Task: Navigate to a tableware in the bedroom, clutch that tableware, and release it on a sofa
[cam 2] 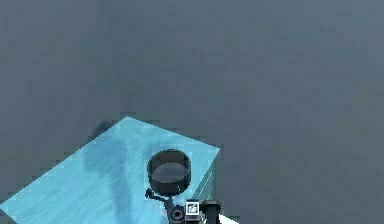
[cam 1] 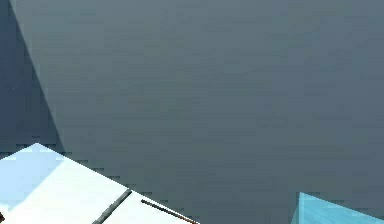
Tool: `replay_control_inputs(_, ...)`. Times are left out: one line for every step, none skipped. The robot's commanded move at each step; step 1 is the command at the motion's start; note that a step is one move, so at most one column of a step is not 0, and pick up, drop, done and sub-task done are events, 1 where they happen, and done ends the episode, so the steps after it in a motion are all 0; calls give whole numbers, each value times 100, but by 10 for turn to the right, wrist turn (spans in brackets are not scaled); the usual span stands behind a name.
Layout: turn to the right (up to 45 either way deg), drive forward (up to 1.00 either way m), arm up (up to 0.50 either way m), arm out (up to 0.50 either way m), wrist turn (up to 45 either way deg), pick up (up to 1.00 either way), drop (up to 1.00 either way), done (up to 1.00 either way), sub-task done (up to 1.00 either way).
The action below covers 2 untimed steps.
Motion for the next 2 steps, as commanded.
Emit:
replay_control_inputs(0, 0, 32, 0, 0, 0, 0, 0, 0)
replay_control_inputs(0, 0, 0, 0, -450, 0, 0, 0, 0)
